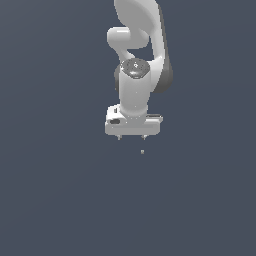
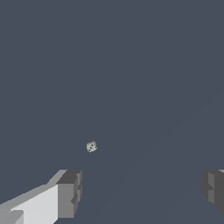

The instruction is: Pick up the object and move it to a goal position.

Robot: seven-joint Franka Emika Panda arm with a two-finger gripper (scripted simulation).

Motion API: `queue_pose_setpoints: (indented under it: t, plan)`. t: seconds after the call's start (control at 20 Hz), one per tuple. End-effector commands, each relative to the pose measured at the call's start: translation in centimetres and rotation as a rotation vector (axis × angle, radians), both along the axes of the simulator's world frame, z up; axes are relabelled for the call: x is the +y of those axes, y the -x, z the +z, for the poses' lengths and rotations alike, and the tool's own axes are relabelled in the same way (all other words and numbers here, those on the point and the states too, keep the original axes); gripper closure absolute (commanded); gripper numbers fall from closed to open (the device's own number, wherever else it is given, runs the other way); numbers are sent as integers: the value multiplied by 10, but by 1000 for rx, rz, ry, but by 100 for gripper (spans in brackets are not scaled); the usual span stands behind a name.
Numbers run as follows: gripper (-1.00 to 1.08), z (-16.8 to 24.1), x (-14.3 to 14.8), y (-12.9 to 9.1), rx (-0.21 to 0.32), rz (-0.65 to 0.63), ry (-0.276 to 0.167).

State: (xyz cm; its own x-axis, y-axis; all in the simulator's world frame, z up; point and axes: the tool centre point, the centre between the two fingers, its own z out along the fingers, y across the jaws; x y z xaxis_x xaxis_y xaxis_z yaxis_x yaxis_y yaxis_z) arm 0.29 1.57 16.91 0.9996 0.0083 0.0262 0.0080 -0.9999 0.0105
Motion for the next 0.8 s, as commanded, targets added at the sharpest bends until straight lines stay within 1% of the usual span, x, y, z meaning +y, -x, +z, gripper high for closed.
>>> queue_pose_setpoints:
  t: [0.0, 0.45, 0.75]
  plan:
    - [-92, 0, 0, 0, 0, 0, 0]
    - [-92, -4, -9, -2, -1, 4, -11]
    - [-92, -4, -9, -2, -1, 1, -12]
